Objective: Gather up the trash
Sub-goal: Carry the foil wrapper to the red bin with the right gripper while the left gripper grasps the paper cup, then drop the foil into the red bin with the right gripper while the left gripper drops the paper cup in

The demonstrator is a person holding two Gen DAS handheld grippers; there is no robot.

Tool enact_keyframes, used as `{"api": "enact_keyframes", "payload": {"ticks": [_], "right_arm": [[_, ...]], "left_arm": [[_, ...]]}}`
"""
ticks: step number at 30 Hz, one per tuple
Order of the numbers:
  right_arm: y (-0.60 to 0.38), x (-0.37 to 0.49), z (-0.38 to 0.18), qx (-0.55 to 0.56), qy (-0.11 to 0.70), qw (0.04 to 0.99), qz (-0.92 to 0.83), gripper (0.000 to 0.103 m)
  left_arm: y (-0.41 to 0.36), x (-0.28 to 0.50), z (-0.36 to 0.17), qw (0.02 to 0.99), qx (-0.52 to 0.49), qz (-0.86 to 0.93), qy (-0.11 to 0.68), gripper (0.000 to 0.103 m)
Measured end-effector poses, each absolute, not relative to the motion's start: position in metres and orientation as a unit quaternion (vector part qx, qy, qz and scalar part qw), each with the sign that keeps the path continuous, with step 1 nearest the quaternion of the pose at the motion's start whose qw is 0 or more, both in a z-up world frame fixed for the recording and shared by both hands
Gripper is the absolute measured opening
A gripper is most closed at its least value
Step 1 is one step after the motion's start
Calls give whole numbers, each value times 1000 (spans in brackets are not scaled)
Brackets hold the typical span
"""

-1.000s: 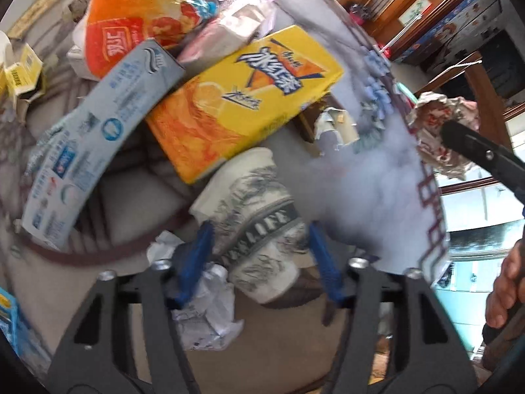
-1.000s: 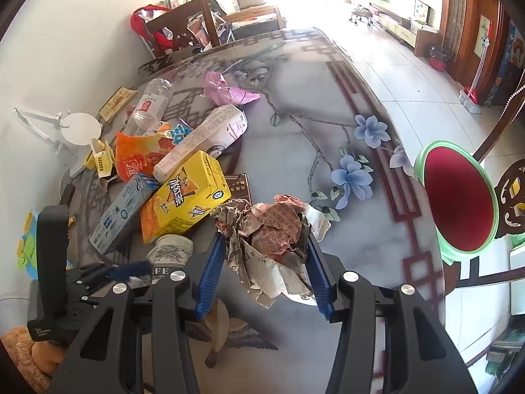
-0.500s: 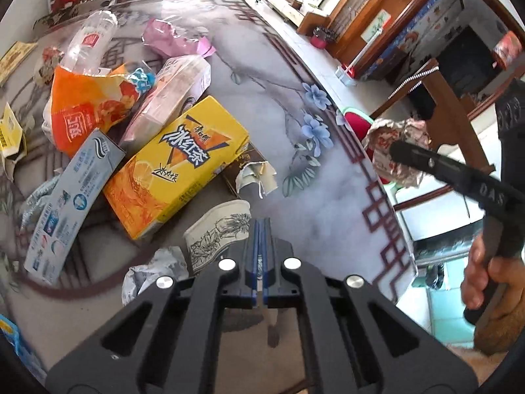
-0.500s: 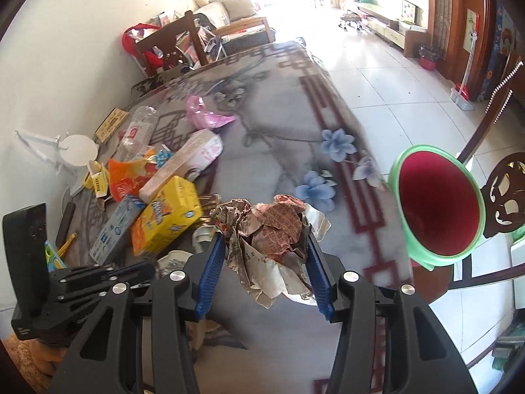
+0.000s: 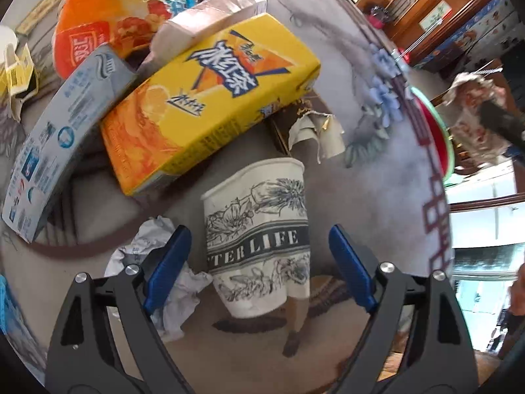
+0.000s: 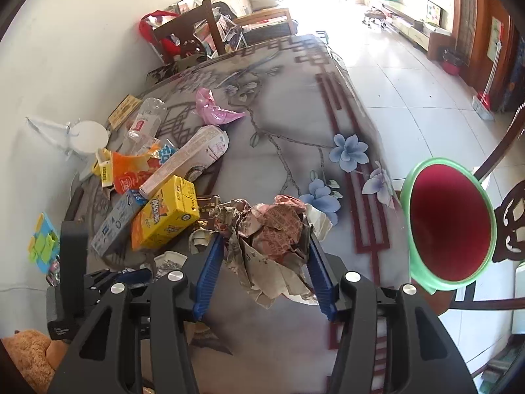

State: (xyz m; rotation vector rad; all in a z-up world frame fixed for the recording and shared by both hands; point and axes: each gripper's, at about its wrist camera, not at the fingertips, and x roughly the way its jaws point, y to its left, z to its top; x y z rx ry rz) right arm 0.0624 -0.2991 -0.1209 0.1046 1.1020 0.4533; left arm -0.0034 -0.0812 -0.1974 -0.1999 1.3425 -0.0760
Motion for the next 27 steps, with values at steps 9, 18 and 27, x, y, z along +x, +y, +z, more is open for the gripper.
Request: {"api": "enact_keyframes", "payload": {"ticks": [9,18,27], "right_arm": [[-351,85,-127,84,514,835,176,50],[-452,122,-148,103,514,849,62,51],[-513,131,-150,131,495,859,-5,77]], "left_arm": [[-82,5,-169,804,-126,-27,580,58],[-125,40,-111,845,-121,-87,514,59],[-216,92,-99,848,-101,-178,489,59]]}}
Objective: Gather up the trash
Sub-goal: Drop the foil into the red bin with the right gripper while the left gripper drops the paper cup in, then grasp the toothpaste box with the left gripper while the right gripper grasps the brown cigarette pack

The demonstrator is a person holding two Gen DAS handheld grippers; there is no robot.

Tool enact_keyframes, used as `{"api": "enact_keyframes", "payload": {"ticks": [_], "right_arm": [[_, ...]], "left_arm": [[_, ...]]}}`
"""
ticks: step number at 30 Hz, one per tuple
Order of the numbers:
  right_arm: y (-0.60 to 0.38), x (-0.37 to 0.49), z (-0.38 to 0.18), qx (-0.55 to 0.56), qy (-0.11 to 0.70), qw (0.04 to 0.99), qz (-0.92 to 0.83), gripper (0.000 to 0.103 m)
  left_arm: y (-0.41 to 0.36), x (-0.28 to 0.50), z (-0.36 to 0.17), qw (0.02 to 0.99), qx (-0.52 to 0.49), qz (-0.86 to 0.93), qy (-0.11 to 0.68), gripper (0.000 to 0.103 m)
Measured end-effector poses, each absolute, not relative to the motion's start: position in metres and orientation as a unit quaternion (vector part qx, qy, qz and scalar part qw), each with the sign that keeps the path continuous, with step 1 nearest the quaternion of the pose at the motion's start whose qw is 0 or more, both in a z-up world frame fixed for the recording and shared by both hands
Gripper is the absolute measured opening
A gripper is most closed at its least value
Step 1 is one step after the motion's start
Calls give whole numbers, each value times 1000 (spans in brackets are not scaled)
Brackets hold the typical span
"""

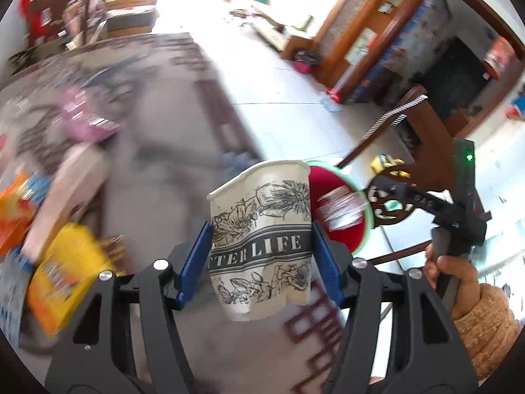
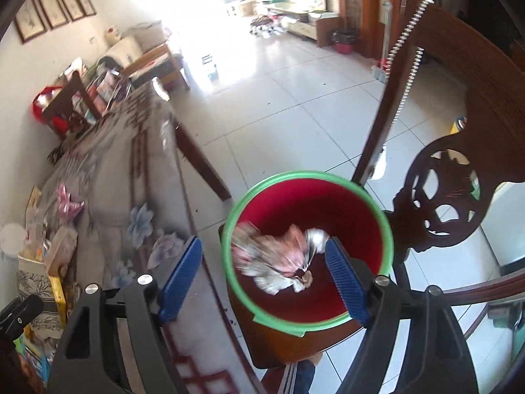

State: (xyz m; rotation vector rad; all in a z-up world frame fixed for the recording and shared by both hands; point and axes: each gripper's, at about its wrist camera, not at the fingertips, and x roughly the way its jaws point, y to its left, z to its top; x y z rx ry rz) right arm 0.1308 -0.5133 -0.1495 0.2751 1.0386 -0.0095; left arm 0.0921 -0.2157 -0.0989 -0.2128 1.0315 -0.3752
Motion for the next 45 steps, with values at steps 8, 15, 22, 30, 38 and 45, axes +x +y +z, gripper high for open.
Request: {"api": "enact_keyframes", "payload": {"ticks": [8,15,22,30,38,45], "right_arm": [[-547,119,-140,159,477,864,-33,79],[-578,104,-134,170,467,865,-66,81],[-593,86,-137,182,467,861,-87,81],[-560,76,-122,168,460,870,-64,81],[-475,69,-106,133,460,878,1,81],[-387,62,-101,102,470,874,69,83]], "left_arm": [[-313,134,-107,833,-60,-269,481,59],[-377,157,-122,817,-37,-315,482,60],[-391,164,-124,820,-41,-305,483,80],[-342,147,-101,834,-70,-274,474,84],[-251,100,-77,859,-87,-219,454,86],[-147,56,-76,872,-111,-141,456,87]]}}
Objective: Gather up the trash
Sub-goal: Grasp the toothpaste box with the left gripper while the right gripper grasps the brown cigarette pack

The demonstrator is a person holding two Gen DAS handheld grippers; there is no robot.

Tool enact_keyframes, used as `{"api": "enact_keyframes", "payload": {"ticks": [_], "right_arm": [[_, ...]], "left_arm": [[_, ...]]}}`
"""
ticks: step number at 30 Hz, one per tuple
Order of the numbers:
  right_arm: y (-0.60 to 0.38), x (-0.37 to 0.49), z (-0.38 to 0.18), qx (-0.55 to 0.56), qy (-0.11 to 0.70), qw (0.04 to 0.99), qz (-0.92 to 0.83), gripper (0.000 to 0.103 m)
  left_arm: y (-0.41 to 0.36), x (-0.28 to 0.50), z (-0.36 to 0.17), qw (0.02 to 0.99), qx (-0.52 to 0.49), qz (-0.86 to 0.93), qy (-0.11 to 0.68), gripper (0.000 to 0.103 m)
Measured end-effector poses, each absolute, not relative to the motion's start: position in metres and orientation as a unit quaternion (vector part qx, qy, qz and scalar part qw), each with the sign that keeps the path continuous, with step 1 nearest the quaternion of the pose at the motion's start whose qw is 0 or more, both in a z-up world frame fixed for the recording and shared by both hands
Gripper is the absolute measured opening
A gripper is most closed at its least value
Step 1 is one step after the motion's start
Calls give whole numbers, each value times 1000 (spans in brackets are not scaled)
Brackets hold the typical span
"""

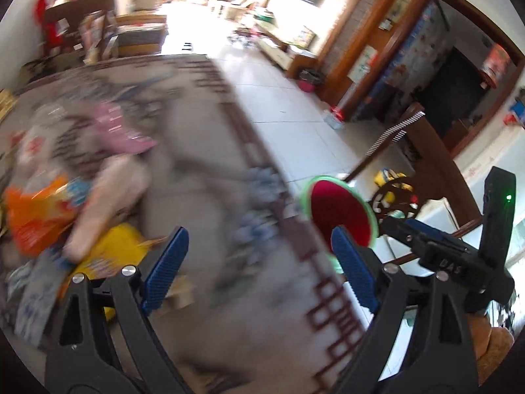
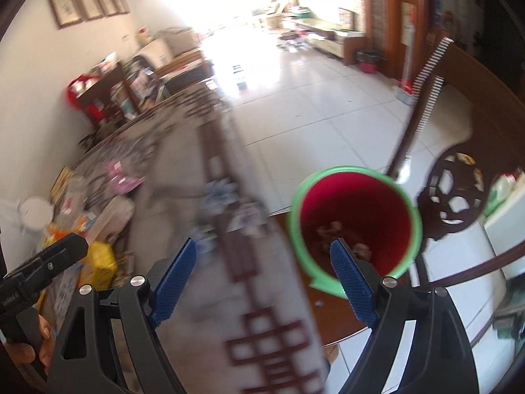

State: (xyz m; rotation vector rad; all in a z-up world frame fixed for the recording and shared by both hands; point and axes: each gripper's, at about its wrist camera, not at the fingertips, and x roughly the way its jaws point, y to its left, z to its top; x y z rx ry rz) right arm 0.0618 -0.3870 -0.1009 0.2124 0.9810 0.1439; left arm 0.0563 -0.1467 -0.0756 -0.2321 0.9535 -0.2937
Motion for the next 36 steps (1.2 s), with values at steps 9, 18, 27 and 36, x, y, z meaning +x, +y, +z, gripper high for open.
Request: {"api": "enact_keyframes", "payload": {"ticks": [9,18,27,36], "right_arm": [[-270,47,-130,143,521,821,186,85],[-179,54,-171,192,581,745,265,80],[-150,93,-216,265,619,688,269,81],[-151,89,-193,192,619,685,332,2]], "left_arm": [[-22,6,-86,876,-145,-44,459,87],[50,-27,-106,865,-159,3,476,87],[74,-43,-103,863,-178,36,472,87],[53,-47,-110,851,-149,81,497,87]]}}
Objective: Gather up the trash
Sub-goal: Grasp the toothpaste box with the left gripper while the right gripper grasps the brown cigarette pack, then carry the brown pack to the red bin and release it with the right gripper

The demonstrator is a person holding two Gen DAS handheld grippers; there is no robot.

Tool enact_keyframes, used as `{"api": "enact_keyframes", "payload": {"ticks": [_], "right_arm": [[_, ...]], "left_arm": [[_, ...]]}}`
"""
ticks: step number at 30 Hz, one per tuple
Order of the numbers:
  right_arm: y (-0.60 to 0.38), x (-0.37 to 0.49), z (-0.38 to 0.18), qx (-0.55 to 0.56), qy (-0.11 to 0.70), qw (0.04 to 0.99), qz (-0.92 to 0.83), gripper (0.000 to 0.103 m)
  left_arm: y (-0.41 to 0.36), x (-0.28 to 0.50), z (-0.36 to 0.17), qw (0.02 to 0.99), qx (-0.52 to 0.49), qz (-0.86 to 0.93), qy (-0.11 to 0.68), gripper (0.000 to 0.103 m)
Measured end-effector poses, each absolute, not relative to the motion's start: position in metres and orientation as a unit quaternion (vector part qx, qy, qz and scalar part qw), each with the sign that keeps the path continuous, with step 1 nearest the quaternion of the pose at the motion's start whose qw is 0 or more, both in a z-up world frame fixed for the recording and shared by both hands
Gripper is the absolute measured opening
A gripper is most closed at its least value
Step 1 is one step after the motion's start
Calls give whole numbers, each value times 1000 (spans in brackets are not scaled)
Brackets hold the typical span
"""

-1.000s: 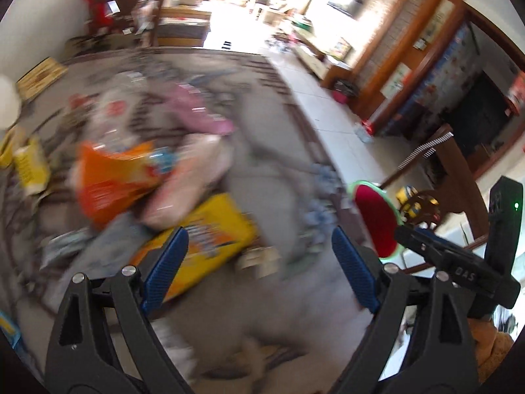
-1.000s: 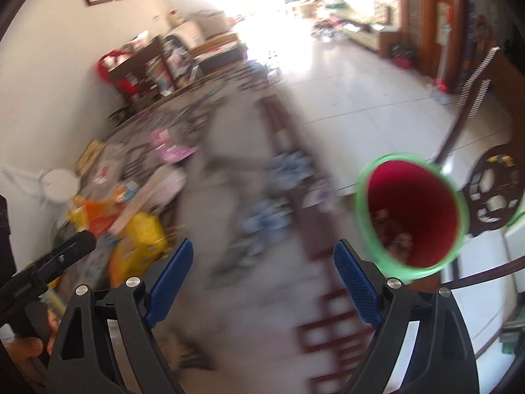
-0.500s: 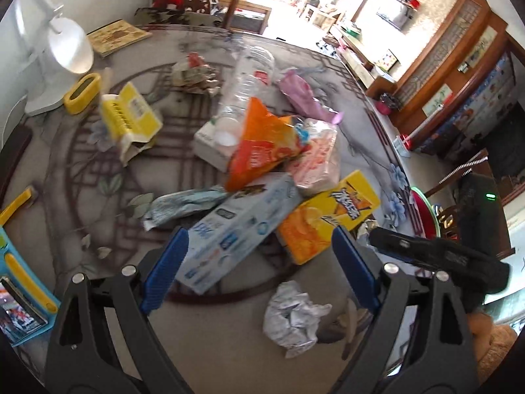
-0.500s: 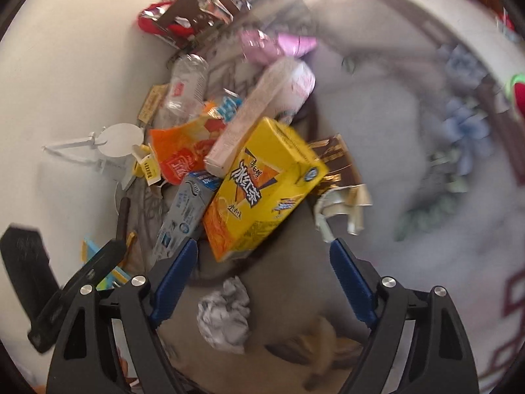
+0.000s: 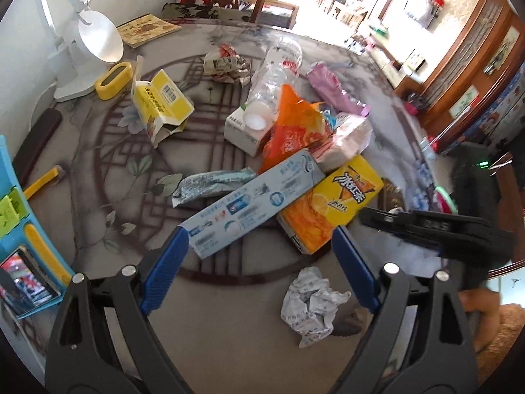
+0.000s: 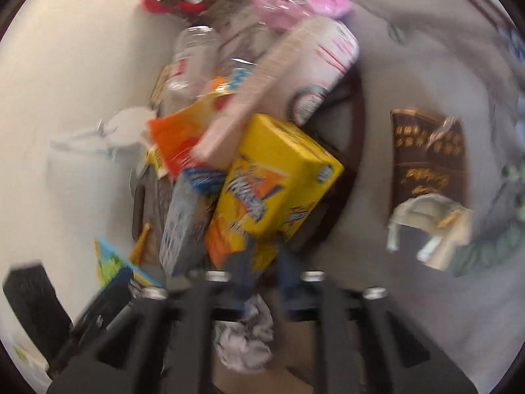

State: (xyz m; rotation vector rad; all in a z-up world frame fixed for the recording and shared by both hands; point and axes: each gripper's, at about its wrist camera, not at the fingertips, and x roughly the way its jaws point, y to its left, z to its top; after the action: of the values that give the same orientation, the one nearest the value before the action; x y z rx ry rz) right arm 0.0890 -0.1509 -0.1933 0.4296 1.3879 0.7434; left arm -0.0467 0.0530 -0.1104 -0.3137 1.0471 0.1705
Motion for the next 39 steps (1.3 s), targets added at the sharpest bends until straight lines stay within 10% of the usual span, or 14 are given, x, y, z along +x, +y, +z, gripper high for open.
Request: {"api": "enact_keyframes", "payload": {"ticks": [3,7,19,28,39], "right_arm": [[-159,86,-193,196,627,670,345,8],[-172,82,-205,258,632,654,325,58],[-200,82,-174,256,604,717,234,67],[-203,87,-180,193,593,771,131,67],[-170,131,-215,64,609,787,77,66]], "left_arm": [[45,-44,-109,849,-138,87,503,87],[38,-40,-112,849,-108,80,510,90],[64,16,-160,827,-63,-4,558,89],[77,28,-173,822,-80,-65,560,42],[100,4,-123,846,-158,-83,502,39]]}}
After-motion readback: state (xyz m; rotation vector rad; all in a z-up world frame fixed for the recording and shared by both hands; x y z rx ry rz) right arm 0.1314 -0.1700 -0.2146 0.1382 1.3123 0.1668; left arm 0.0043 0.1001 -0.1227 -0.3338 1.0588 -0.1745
